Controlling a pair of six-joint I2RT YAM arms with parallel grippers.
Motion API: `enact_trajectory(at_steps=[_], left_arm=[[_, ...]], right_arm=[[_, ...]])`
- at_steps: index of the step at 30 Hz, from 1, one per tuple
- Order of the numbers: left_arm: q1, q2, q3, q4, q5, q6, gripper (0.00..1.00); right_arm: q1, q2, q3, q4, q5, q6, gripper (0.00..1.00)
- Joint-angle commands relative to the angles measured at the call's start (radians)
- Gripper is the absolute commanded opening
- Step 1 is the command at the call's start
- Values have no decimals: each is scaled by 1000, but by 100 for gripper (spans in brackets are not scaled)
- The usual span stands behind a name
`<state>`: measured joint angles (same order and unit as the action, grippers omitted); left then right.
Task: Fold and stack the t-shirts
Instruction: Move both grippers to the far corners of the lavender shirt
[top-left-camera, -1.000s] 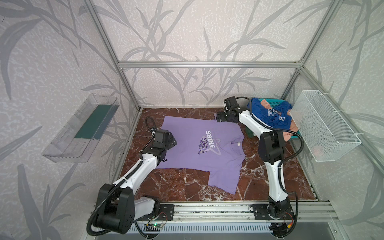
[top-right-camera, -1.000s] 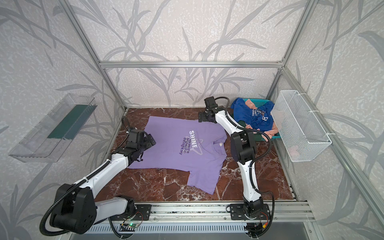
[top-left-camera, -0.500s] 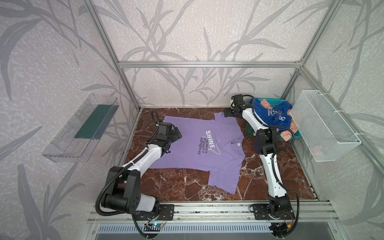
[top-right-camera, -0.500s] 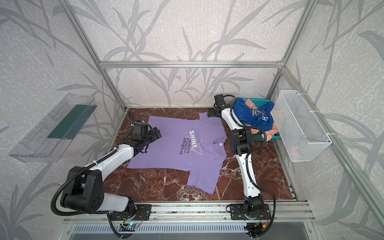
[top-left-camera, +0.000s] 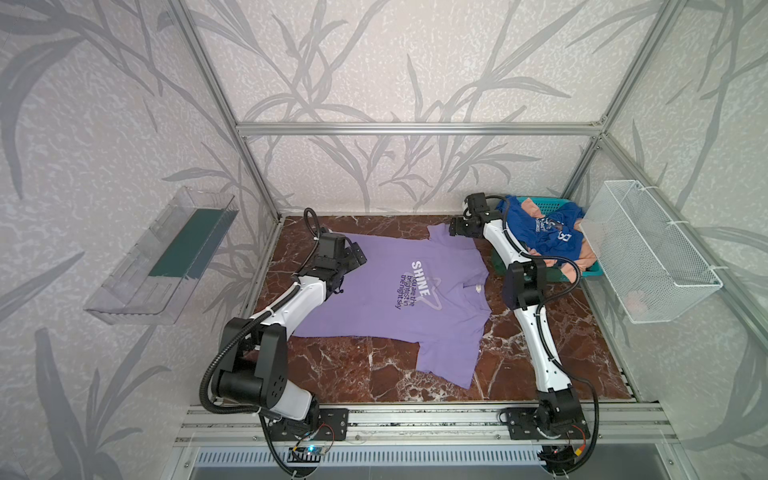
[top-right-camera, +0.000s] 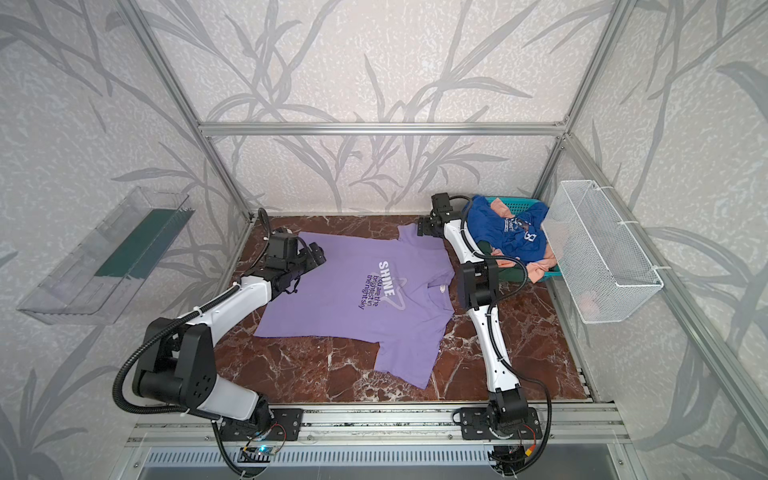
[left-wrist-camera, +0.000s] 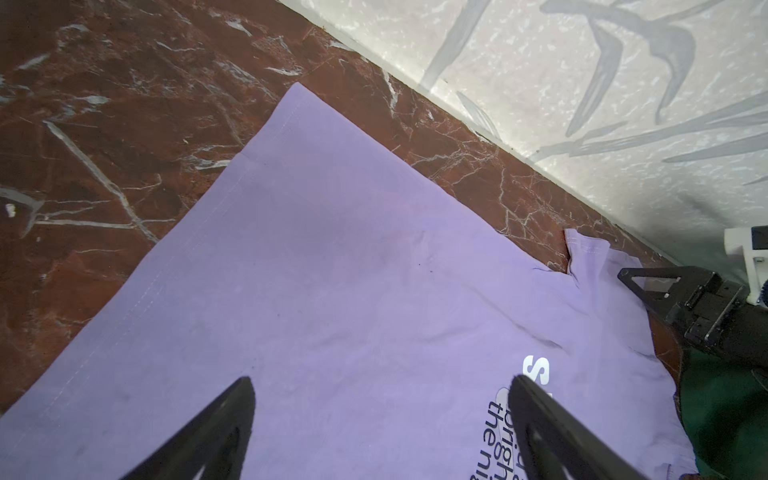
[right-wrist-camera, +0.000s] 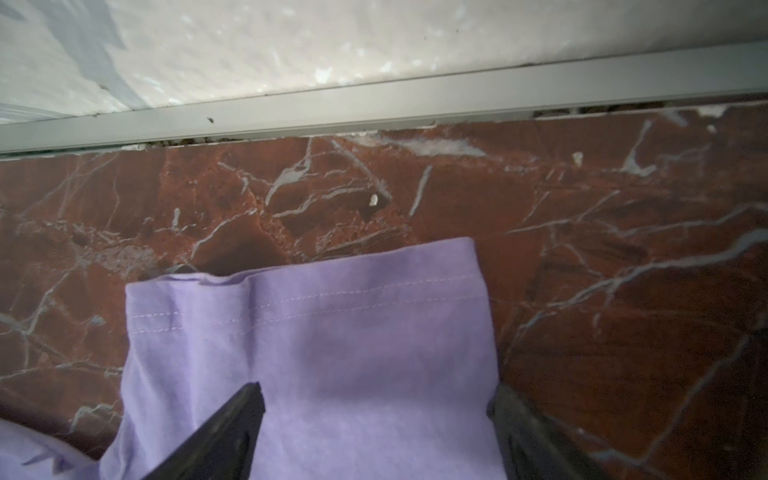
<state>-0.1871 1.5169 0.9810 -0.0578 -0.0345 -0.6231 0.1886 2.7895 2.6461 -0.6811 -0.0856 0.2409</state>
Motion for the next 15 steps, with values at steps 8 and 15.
enact_trajectory(at_steps=[8,15], left_arm=[[25,38,36,16,46,2,95],[42,39,39,9,63,-4,95]], right_arm=[[-1,23,-4,-38,14,28,78],[0,-43,-15,-35,86,-54,77]])
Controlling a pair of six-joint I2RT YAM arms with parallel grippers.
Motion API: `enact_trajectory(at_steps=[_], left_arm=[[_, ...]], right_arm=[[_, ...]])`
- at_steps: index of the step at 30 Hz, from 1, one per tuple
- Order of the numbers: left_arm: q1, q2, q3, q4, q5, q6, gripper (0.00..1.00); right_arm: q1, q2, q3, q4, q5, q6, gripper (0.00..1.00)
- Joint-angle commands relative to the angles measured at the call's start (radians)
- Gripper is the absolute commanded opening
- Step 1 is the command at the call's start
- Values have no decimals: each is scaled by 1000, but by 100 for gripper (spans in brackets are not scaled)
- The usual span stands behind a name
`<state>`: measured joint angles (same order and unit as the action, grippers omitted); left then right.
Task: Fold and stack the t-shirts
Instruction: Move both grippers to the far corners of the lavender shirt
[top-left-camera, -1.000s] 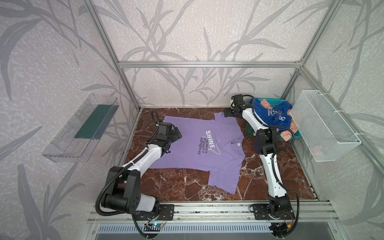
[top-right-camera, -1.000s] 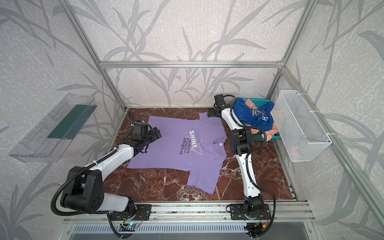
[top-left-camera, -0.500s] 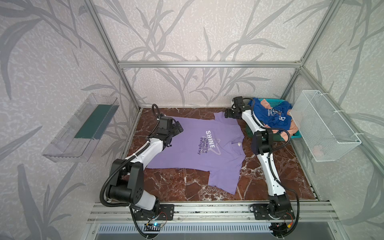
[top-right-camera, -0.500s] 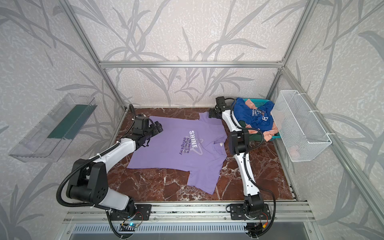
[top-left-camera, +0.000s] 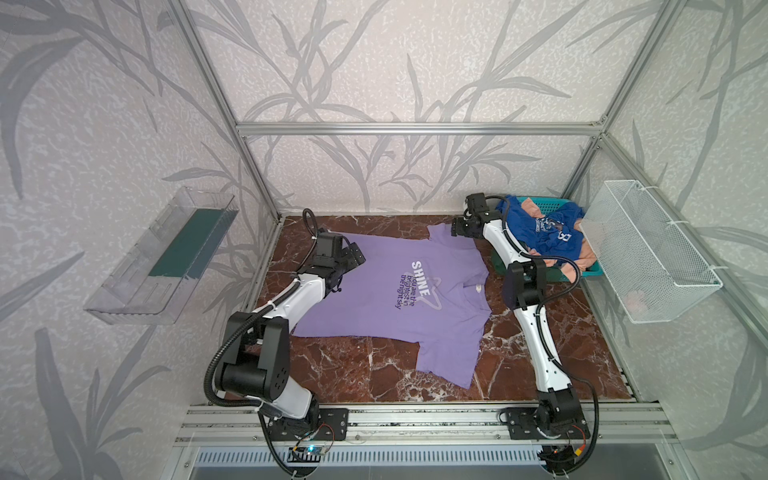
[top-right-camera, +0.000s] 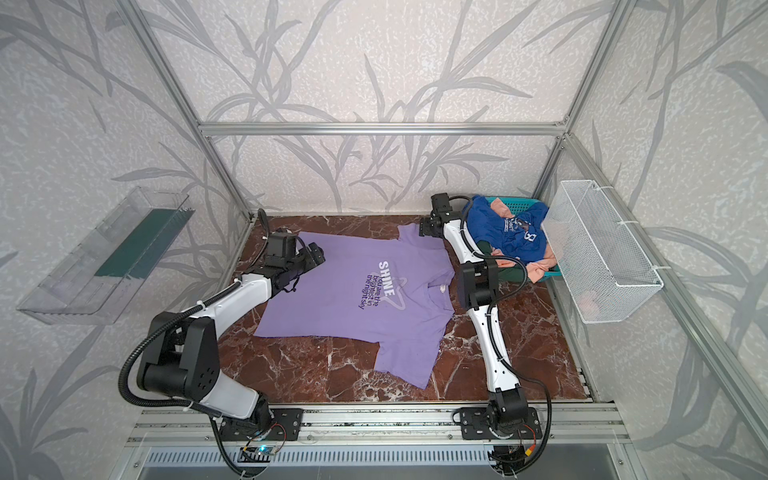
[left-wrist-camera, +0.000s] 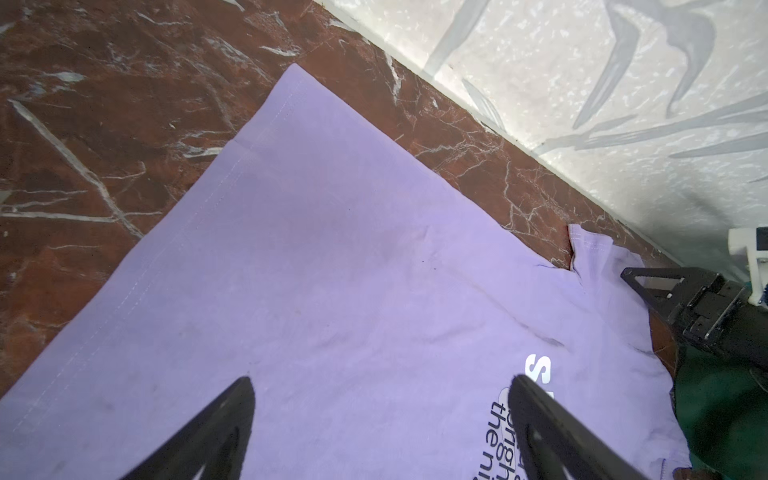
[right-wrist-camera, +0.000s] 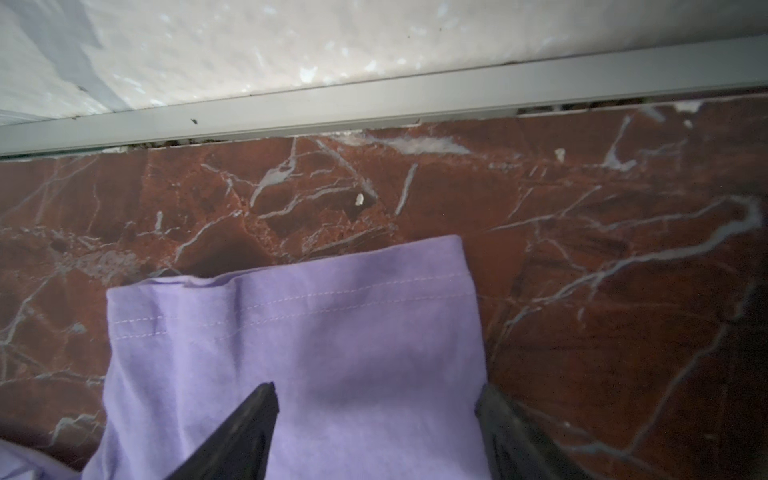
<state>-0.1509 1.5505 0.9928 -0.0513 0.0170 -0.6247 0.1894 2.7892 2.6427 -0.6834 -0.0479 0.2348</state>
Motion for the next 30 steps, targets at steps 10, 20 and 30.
enact_trajectory(at_steps=[10,20,30], left_arm=[[17,3,29,-9,18,-1,95],[54,2,30,-9,55,-6,95],[109,66,54,36,95,-3,95]], right_arm=[[-19,-22,18,-61,71,-81,77],[-19,25,34,-58,-107,-34,64],[-28,28,27,-23,-152,68,29]])
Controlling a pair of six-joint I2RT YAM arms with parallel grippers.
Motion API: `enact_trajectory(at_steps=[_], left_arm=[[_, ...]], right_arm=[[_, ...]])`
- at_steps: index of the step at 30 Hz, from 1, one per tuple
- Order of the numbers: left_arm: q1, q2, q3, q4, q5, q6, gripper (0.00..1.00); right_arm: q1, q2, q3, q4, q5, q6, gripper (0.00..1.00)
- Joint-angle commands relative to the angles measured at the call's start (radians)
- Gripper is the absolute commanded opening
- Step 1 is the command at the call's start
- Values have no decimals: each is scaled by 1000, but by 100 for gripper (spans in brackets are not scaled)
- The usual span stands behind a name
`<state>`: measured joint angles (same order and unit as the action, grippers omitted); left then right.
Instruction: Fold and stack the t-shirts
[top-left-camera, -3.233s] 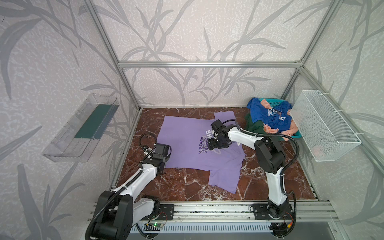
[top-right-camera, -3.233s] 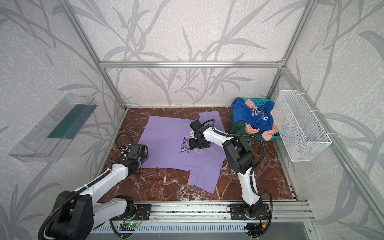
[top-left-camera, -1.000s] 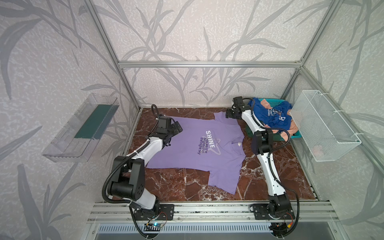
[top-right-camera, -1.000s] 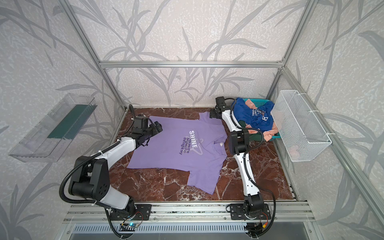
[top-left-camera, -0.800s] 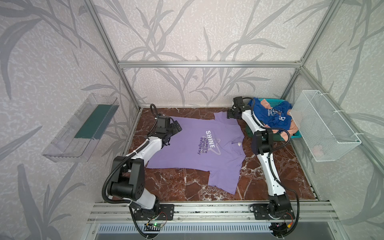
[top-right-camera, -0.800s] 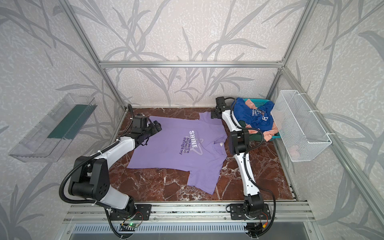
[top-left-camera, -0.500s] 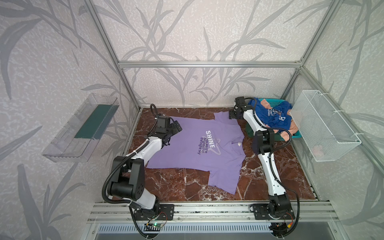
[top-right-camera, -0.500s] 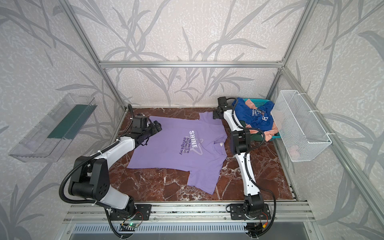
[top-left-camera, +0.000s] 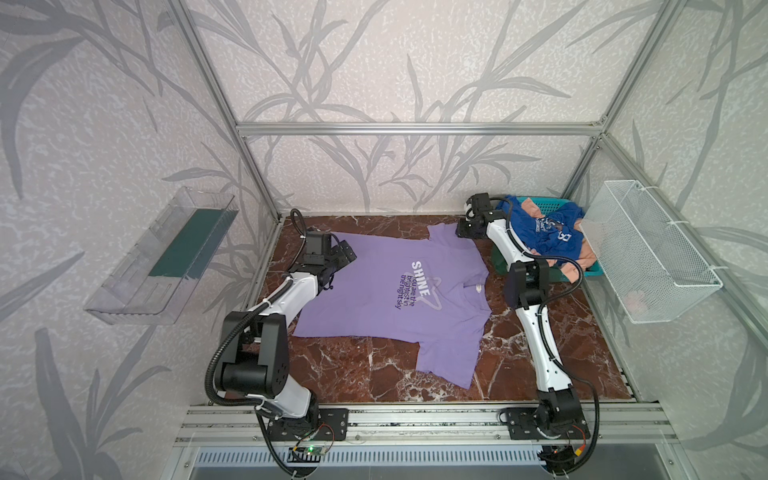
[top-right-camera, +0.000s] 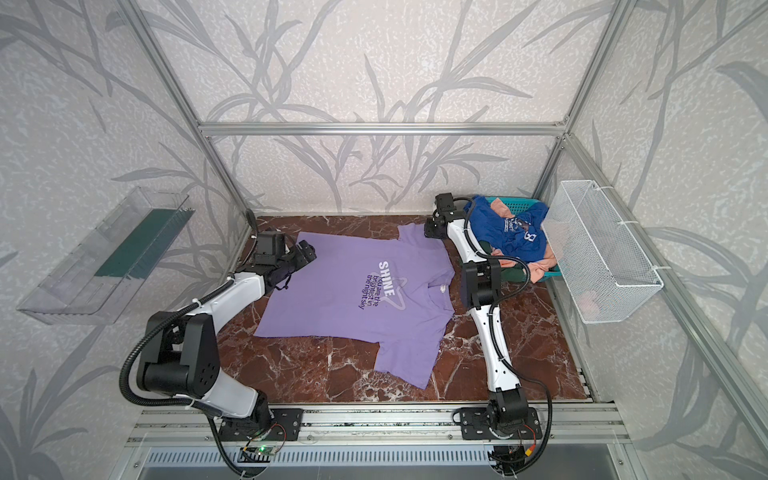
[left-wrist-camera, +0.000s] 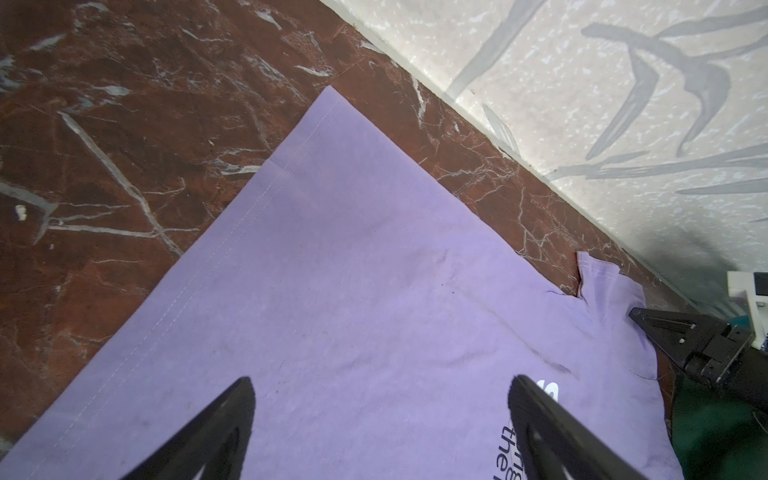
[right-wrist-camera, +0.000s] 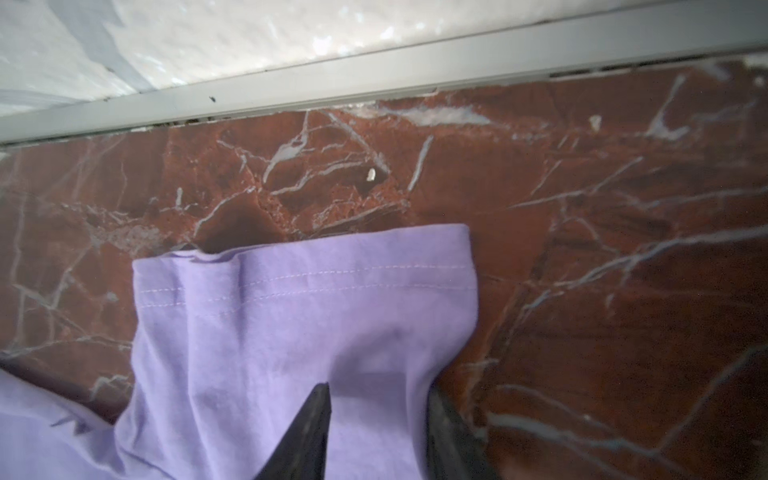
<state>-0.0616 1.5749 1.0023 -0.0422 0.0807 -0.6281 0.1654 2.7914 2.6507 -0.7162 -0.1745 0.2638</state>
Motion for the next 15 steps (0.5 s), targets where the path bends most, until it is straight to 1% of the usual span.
enact_trajectory(at_steps=[1,2,5,7,9,15], left_arm=[[31,68,70,30,53,5,95],[43,95,106,16,72,8,95],[67,181,215,-40,101,27,94],[76,234,278,-53,126,50,94],[84,287,355,-103,123,69,93],[105,441,542,-175,126,111,89]], right_arm=[[-4,23,18,15,-25,45,21],[-4,19,17,22,-26,48,14],[-4,5,17,32,-23,49,0],[-4,-6,15,28,-12,48,0],[-4,-21,11,22,-9,46,0],[-4,-80,-42,27,-52,66,0]])
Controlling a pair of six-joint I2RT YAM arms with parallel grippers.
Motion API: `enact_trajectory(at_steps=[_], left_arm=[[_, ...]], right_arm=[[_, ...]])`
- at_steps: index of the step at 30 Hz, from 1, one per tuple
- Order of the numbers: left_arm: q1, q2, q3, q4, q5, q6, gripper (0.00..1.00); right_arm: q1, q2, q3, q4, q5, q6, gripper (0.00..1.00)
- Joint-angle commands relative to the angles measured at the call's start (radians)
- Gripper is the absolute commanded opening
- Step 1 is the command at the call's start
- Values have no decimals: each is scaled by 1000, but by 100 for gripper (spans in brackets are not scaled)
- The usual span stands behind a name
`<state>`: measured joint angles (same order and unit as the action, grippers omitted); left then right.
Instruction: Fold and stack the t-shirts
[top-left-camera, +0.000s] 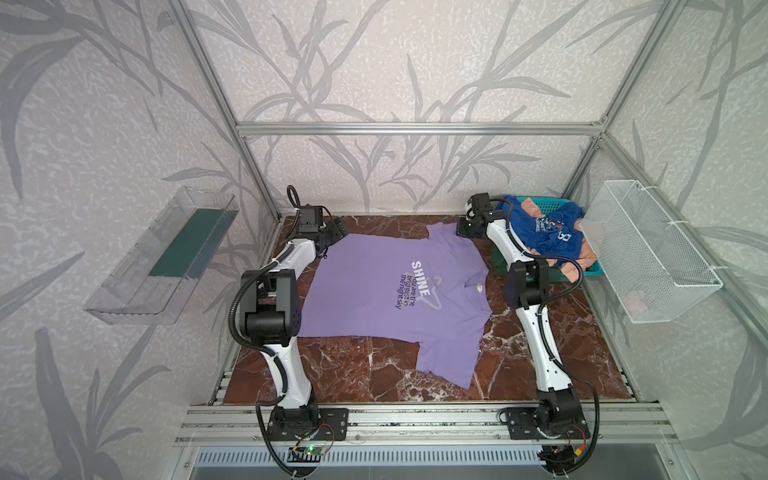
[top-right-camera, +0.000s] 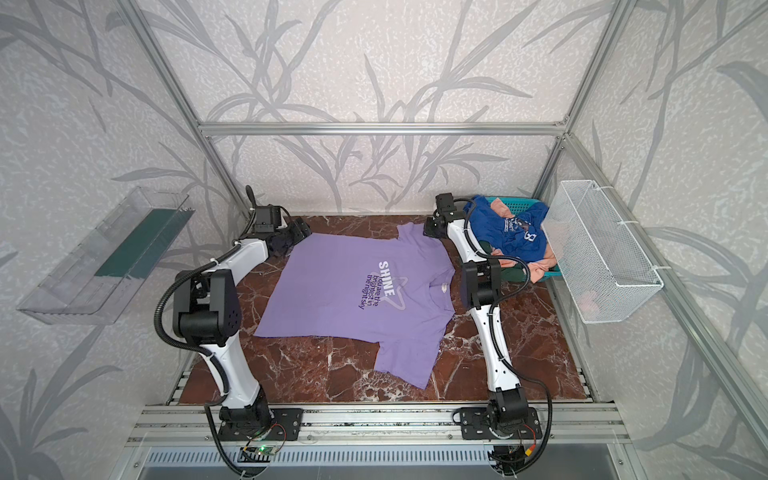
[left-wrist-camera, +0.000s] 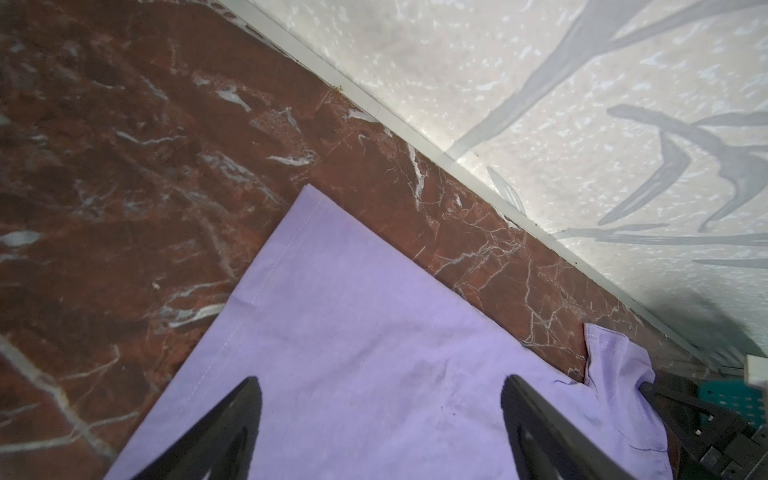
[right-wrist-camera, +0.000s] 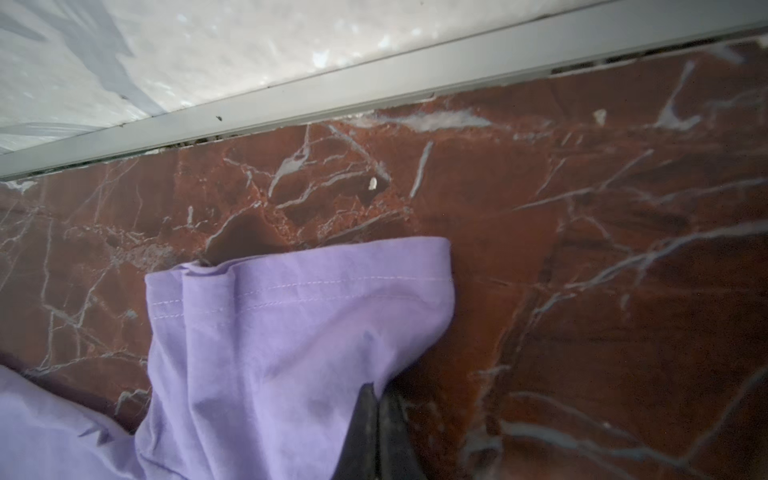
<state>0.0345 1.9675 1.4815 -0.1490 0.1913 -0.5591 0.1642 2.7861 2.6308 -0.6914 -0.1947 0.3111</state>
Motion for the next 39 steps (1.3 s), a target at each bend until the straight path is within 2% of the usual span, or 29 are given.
enact_trajectory(at_steps=[1,5,10,19,26,34,39], left_arm=[[12,79,92,-69,25,44,87],[32,193,198,-64,132,51,82],[55,281,271,-72,169,37,80],[102,371,381,-135,189,52,81],[111,427,397,-58,224,-49,81],[113,486,465,-112,194,-43,81],[113,526,496,-122,226,-66,80]], right_arm=[[-3,-84,-31,-2,-49,28,0],[-2,-142,-105,7,-106,52,0],[7,-176,-172,40,-150,71,0],[9,-194,-186,23,-121,65,0],[9,-203,-217,35,-135,76,0],[9,-210,-241,33,-124,86,0],[9,-207,-239,39,-134,94,0]])
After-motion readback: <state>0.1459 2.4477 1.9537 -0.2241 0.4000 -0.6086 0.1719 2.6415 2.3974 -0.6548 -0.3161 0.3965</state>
